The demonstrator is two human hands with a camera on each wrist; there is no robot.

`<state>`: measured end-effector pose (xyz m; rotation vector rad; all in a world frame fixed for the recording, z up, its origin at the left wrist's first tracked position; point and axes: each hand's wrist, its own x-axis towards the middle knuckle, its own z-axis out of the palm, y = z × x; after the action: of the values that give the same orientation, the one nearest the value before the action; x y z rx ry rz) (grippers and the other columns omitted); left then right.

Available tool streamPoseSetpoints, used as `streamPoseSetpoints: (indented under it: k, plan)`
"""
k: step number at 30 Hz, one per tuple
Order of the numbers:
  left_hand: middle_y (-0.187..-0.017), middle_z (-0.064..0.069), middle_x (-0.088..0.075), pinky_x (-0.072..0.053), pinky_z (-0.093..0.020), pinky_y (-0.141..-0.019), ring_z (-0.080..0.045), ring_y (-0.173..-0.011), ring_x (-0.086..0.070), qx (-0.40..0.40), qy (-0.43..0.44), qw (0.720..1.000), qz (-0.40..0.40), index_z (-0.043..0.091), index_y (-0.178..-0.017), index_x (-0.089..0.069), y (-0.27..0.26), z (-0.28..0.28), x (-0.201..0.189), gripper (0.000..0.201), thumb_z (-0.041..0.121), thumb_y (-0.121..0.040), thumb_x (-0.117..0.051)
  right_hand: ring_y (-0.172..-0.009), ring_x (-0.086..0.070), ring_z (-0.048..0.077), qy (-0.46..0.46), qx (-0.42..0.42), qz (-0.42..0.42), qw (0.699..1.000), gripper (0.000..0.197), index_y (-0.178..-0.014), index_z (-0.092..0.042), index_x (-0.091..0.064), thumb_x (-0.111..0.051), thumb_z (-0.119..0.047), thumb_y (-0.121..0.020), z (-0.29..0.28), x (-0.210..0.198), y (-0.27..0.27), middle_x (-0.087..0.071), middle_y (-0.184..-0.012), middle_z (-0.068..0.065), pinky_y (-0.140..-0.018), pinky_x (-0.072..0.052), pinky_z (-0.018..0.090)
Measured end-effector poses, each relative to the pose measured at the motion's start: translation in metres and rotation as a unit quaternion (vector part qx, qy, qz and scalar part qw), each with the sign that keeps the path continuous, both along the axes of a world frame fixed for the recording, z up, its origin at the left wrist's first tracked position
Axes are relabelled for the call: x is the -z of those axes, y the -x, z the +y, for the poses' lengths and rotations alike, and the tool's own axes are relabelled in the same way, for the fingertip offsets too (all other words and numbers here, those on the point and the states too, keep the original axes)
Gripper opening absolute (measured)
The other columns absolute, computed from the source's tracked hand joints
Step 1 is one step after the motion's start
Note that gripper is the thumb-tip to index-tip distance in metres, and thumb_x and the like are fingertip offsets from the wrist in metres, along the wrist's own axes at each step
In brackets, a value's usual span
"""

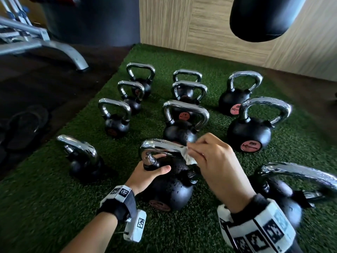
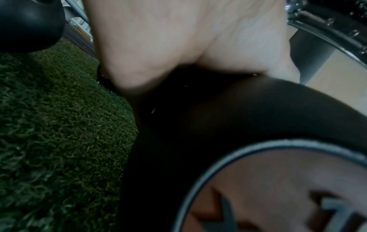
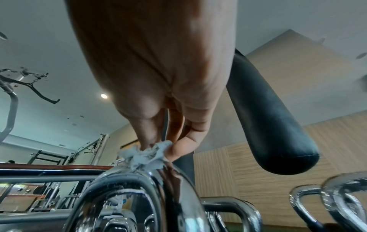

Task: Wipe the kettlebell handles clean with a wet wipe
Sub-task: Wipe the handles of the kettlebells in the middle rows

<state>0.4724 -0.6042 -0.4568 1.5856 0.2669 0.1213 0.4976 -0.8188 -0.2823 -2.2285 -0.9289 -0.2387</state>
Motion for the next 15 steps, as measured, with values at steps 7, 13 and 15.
streamPoseSetpoints:
  k: [7, 13, 15]
  plan:
    - [-0.121, 0.016, -0.073, -0.043, -0.039, -0.116, -0.001, -0.119, -0.064, -0.011, -0.011, 1.000, -0.007, 0.042, -0.117, -0.074, 0.002, -0.003, -0.005, 0.060, 0.062, -0.061, -0.087, -0.074, -0.062, 0.011, -0.016, 0.068, -0.039, 0.997, 0.013, -0.099, -0.007, -0.079, -0.069, -0.010, -0.093, -0.015, 0.013, -0.009, -0.068, -0.089, 0.003, -0.068, -0.041, 0.004]
    - [-0.118, 0.019, -0.074, -0.044, -0.037, -0.115, 0.004, -0.114, -0.065, -0.026, -0.009, 1.000, 0.006, 0.046, -0.111, -0.075, 0.005, -0.006, -0.010, 0.054, 0.059, -0.060, -0.086, -0.086, -0.060, 0.000, -0.048, 0.075, -0.035, 0.995, 0.025, -0.118, -0.009, -0.074, -0.067, -0.009, -0.094, -0.031, 0.036, 0.010, -0.067, -0.102, -0.004, -0.082, -0.038, -0.003]
    - [-0.118, 0.018, -0.074, -0.044, -0.038, -0.114, 0.001, -0.115, -0.065, -0.026, -0.009, 1.000, 0.008, 0.045, -0.111, -0.075, 0.005, -0.007, -0.011, 0.054, 0.059, -0.060, -0.086, -0.086, -0.061, 0.000, -0.061, 0.096, -0.025, 0.993, 0.026, -0.119, -0.010, -0.074, -0.068, -0.009, -0.093, -0.034, 0.042, 0.011, -0.068, -0.102, -0.004, -0.081, -0.036, -0.004]
